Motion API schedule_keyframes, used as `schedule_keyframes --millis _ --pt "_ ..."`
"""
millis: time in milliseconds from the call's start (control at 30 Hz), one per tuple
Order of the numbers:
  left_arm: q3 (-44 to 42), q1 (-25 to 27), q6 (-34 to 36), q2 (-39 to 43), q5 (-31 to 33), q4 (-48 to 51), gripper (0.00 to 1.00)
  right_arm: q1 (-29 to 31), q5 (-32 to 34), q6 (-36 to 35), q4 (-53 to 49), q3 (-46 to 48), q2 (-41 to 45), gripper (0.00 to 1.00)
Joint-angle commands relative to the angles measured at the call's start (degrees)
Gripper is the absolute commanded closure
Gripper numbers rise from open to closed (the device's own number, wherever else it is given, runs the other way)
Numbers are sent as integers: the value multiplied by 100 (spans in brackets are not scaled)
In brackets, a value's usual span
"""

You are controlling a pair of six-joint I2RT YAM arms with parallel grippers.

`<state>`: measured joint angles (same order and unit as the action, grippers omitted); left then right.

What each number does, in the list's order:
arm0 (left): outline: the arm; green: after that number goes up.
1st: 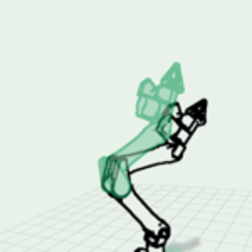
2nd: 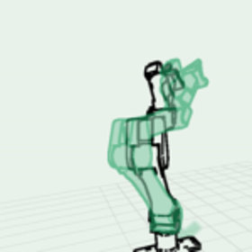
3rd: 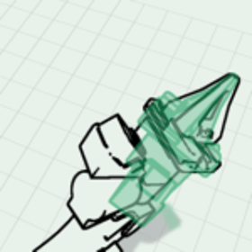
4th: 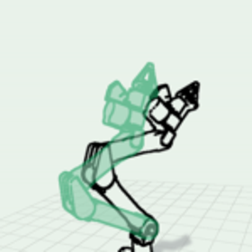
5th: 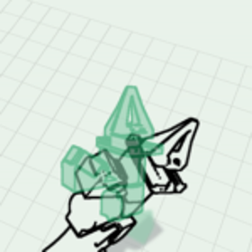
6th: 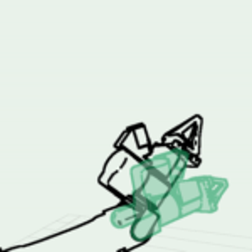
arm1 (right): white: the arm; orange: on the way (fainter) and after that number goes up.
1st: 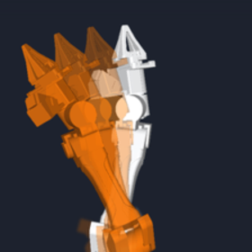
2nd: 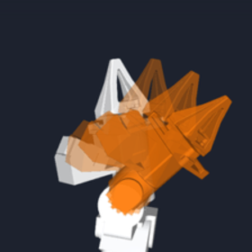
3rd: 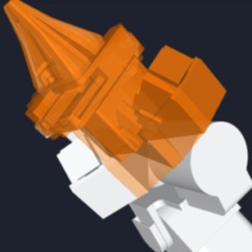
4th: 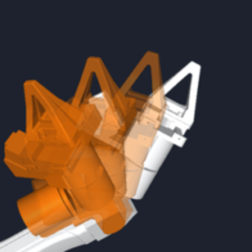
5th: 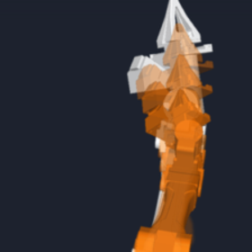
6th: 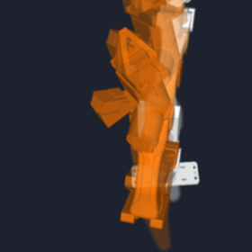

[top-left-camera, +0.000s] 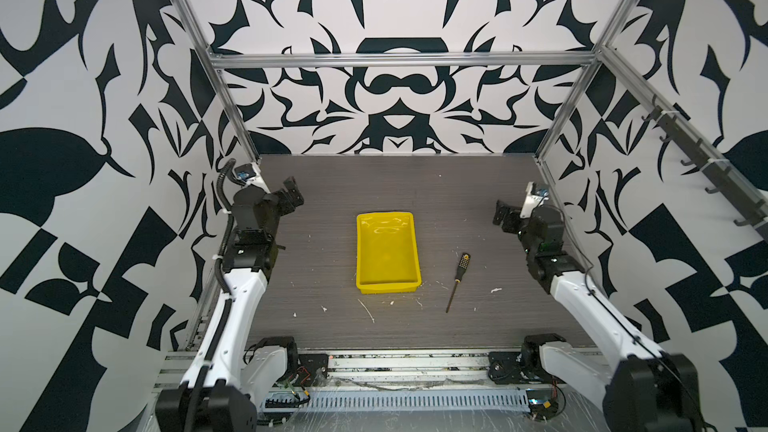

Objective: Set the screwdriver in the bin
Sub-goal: 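Move the right gripper down over the black-and-yellow screwdriver handle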

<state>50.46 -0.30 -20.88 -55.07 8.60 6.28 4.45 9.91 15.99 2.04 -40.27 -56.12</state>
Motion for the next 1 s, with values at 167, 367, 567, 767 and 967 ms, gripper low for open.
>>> schedule_keyframes --millis 167,367,567,767,967 --pt "-1044 15 -919 755 -912 2531 1 25 401 2376 -4680 -354 1345 0" --pt "-2752 12 -2023 1907 -292 1654 1 21 -1293 2252 -4247 494 2067 1" --pt "-3345 -17 -2603 2824 -497 1588 1 106 -2438 3088 -3032 1452 1998 13" --pt "-3568 -19 -2729 3084 -577 1384 1 598 -2347 3563 -2182 1689 1311 20" --pt "-3454 -23 -2728 2614 -653 1328 1 1594 -1641 3780 -1790 1497 485 20"
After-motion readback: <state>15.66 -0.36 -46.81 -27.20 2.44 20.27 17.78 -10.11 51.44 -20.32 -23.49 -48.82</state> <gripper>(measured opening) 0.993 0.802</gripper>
